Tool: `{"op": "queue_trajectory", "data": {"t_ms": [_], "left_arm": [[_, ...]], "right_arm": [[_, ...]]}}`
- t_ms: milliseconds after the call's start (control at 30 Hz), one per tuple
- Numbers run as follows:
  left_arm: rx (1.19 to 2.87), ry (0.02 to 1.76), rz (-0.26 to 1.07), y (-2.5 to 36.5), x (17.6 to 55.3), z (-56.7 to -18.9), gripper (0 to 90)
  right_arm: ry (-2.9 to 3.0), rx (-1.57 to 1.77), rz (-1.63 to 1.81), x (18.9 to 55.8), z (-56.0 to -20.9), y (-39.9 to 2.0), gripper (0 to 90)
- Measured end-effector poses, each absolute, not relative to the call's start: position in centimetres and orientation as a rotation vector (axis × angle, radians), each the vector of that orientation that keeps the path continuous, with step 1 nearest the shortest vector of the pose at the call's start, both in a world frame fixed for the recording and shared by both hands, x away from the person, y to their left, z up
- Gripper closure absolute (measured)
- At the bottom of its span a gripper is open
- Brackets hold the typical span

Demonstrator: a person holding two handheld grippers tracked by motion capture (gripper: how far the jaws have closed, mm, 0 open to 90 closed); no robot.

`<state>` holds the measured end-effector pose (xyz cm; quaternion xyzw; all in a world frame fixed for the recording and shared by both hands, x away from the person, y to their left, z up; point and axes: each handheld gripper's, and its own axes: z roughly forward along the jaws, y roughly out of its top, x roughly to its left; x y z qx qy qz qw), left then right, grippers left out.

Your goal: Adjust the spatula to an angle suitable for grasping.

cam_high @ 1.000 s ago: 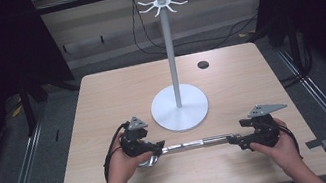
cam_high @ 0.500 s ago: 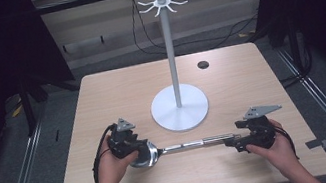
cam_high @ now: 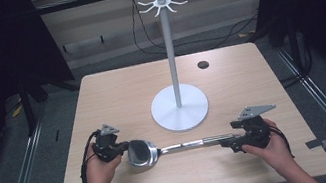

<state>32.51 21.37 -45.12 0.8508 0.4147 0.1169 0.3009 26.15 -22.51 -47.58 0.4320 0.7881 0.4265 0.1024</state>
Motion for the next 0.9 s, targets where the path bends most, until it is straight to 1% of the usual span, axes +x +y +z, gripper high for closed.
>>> {"op": "queue_trajectory", "data": {"t_ms": [133,500,600,900], "left_arm": [[2.227,1.122,0.292,21.7,32.5,-45.1,90.0],[2.222,1.146,0.244,21.4,32.6,-45.8,90.0],[2.227,1.127,0.208,21.1,32.6,-45.8,90.0],[2.254,1.058,0.181,19.3,32.3,-45.8,90.0]], "right_arm": [[2.33,1.277,1.26,26.2,-47.7,-22.4,14.6],[2.351,1.268,1.254,26.1,-47.8,-22.1,14.6],[2.357,1.261,1.249,26.1,-47.9,-22.0,15.2],[2.38,1.238,1.242,26.1,-48.3,-21.8,18.6]]}}
